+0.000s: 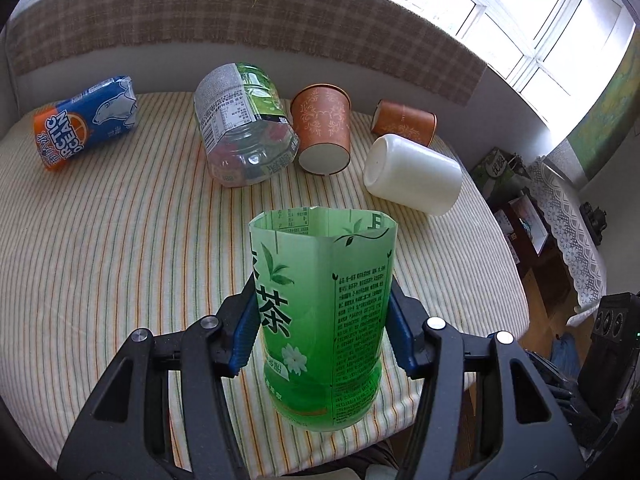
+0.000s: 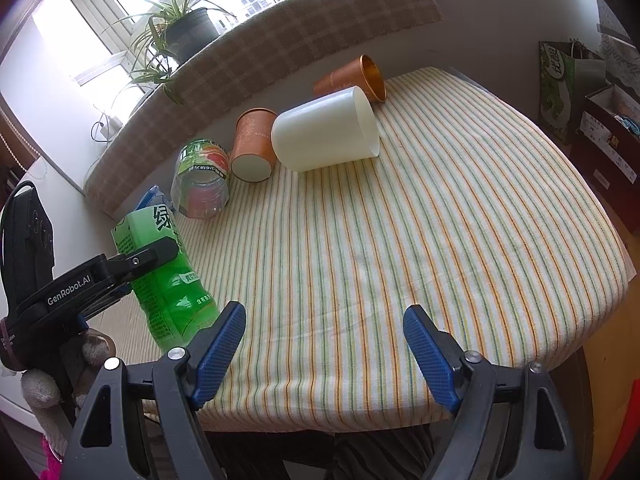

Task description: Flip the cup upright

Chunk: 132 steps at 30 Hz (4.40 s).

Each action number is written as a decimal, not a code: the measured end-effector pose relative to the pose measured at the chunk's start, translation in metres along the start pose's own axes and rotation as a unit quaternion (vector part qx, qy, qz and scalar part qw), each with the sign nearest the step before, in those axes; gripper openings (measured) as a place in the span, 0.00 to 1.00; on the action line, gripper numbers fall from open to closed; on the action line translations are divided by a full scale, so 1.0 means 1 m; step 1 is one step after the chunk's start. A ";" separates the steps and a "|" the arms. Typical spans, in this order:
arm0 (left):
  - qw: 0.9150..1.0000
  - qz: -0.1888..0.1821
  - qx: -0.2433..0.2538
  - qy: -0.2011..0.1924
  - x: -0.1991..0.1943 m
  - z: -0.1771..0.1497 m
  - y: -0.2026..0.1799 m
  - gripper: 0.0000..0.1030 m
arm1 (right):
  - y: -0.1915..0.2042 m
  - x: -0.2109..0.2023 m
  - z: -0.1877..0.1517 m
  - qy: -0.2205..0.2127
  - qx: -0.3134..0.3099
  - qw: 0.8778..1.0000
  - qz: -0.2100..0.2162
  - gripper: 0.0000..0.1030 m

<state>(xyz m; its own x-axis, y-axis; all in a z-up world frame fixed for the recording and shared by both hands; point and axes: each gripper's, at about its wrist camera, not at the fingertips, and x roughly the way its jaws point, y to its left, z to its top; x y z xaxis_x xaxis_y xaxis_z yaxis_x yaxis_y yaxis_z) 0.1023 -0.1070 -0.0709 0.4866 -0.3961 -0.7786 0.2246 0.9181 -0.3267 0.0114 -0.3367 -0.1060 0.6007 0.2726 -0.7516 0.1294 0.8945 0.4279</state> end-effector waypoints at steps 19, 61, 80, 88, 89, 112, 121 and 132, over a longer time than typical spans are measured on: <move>0.995 0.038 0.062 -0.073 0.009 0.007 -0.007 0.55 | -0.008 -0.008 -0.004 -0.005 0.008 1.000 -0.008 0.81; 0.999 -0.027 0.044 -0.018 -0.012 -0.046 0.013 0.79 | 0.012 -0.009 -0.004 -0.015 -0.026 0.999 -0.015 0.81; 0.989 0.065 0.061 -0.122 -0.085 -0.071 0.028 0.79 | 0.042 -0.024 -0.003 -0.068 -0.091 0.992 -0.048 0.81; 0.968 0.112 0.074 -0.212 -0.131 -0.070 0.012 0.93 | 0.066 -0.046 -0.010 -0.125 -0.142 0.980 -0.065 0.85; 0.966 0.115 0.076 -0.218 -0.134 -0.070 0.011 0.93 | 0.067 -0.049 -0.011 -0.130 -0.143 0.979 -0.065 0.85; 0.957 0.143 0.068 -0.245 -0.167 -0.082 0.006 0.99 | 0.081 -0.078 -0.023 -0.211 -0.148 0.962 -0.088 1.00; 0.955 0.143 0.075 -0.249 -0.168 -0.082 0.004 0.99 | 0.079 -0.075 -0.022 -0.208 -0.147 0.963 -0.091 1.00; 0.955 0.143 0.075 -0.248 -0.167 -0.080 0.004 0.99 | 0.078 -0.068 -0.018 -0.199 -0.143 0.965 -0.091 1.00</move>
<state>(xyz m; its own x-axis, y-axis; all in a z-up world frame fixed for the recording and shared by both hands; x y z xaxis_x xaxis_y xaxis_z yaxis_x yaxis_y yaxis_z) -0.0458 -0.0355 0.0147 0.8779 -0.1227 -0.4629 0.1231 0.9920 -0.0294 -0.0340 -0.2793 -0.0304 0.8519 -0.0054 -0.5237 0.0728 0.9915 0.1081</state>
